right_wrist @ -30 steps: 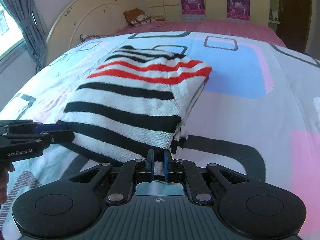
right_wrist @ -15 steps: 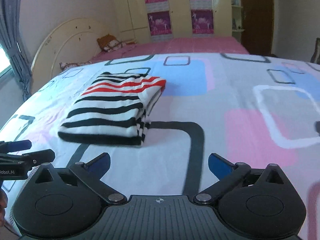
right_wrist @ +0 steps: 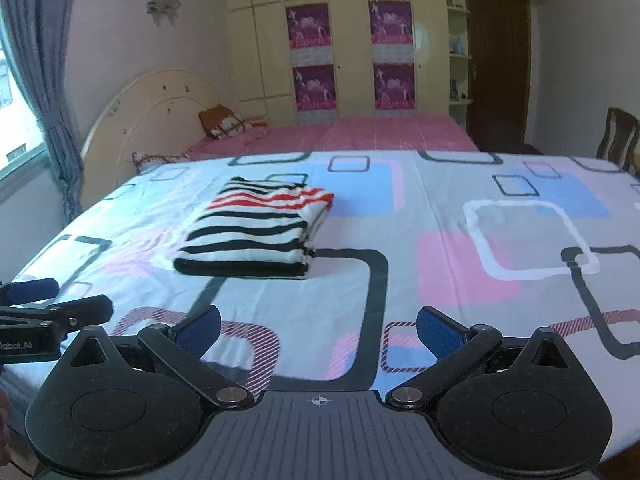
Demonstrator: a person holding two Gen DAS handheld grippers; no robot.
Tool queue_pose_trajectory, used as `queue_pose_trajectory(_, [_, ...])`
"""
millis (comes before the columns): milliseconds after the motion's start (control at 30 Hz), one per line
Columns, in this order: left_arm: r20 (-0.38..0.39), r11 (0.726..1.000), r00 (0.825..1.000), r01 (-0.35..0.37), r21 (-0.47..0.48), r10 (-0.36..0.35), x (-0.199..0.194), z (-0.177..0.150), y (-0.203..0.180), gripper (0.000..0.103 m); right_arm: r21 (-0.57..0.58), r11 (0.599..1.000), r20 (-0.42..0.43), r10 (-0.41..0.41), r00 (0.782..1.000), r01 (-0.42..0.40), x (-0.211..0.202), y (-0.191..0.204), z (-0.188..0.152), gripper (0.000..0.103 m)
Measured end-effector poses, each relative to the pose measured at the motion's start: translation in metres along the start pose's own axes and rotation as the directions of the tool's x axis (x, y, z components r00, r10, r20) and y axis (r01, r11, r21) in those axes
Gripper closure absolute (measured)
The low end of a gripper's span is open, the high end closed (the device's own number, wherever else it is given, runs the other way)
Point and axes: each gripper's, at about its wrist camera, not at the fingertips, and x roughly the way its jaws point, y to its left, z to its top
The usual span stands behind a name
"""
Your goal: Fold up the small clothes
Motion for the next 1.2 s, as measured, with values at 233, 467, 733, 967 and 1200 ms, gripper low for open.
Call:
queue_pose_trajectory(233, [0.036,1.0,0.999,-0.011,0.011,0.011,-0.029,-0.006,-0.006,0.0,0.022,1.0,0.038,-0.01,0.999,0.009,-0.036,0.005,-0.012,0.0])
queue_pose_trajectory(467, [0.072,1.0,0.997,0.001,0.019,-0.002,-0.041,-0.003,-0.009,0.0,0.021,1.0,0.063,-0.007,0.998,0.006,-0.053,0.008,-0.014,0.0])
queue_pose_trajectory(733, [0.091,1.0,0.996,0.014,0.024,-0.016,-0.04,0.002,-0.012,0.0,0.012,1.0,0.081,-0.017,0.997,0.016,-0.056,0.008,-0.008,0.0])
queue_pose_trajectory(967, [0.095,0.999,0.995,0.014,0.037,-0.018,-0.04,0.003,-0.015,0.0,0.024,1.0,0.084,-0.013,0.996,0.011,-0.057,0.0,-0.005,0.0])
queue_pose_trajectory(1200, [0.095,0.999,0.995,0.01,0.037,-0.013,-0.039,0.003,-0.015,0.0,0.019,1.0,0.084,-0.006,0.996,0.005,-0.056,0.0,-0.004,0.0])
